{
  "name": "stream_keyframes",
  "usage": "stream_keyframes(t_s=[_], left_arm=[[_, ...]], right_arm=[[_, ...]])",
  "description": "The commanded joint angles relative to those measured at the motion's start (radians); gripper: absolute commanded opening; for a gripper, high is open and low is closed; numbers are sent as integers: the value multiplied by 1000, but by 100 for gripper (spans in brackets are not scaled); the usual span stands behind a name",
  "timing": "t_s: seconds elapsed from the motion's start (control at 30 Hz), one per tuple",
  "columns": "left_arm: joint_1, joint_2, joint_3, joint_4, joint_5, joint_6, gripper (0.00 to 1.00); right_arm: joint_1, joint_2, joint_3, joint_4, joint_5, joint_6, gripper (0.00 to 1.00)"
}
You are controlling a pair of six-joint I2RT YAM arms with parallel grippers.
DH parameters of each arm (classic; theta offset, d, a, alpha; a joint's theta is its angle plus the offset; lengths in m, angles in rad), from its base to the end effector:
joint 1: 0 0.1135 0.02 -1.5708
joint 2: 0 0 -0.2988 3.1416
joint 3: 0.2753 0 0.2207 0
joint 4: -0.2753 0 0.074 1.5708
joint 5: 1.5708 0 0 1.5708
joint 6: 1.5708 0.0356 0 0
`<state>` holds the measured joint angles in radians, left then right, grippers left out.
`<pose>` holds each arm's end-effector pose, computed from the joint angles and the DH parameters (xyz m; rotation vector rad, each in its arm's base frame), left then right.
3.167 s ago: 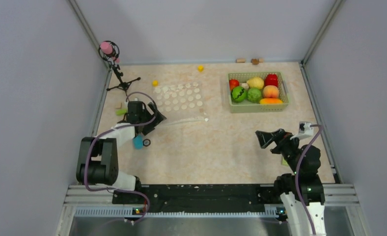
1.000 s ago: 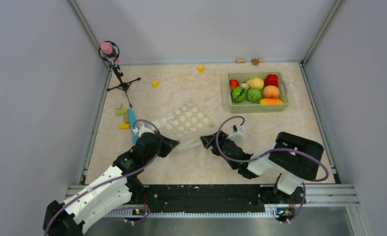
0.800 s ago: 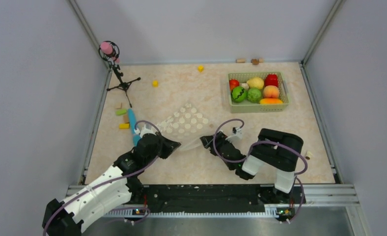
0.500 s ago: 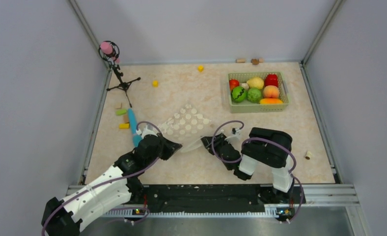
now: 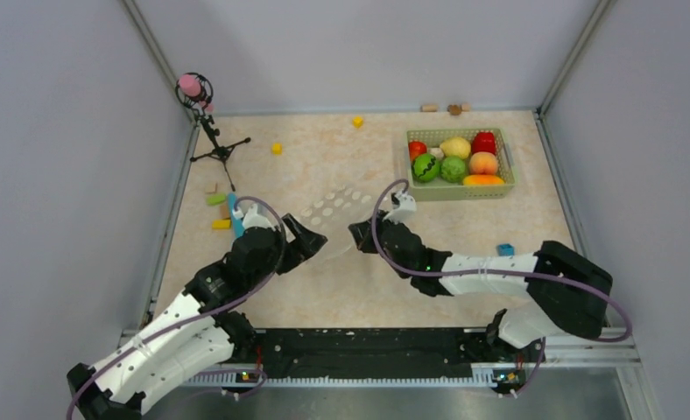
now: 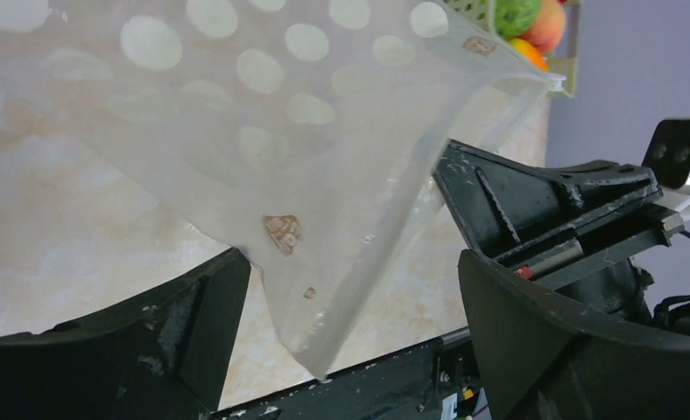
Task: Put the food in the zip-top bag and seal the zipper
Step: Open the zipper of the food storage bag.
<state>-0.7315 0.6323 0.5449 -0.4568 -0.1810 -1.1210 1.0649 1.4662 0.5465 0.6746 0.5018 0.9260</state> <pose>0.0706 -0.0547 0.2749 -0.5459 2.1754 -0.8872 0.1445 0.2255 0.2526 0.2417 1.8772 0.9568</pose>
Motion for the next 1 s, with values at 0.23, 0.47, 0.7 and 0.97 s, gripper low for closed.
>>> stream_keyframes(t_s=[0.23,0.47,0.7,0.97], left_arm=[[-5,106,374,-43,116,399,97],[-5,37,353,-32,122,457,97],[-5,30,249,216,431,460,98],[-5,117,257,283,494,437,98]], right_arm=[[9,-166,555,-1047,-126,-532,0],[9,-298,690,-1120,-80,-706,0],[9,-328,714,-1170,-140,-780,0],[9,-193,752,-1163,-173,-710,0]])
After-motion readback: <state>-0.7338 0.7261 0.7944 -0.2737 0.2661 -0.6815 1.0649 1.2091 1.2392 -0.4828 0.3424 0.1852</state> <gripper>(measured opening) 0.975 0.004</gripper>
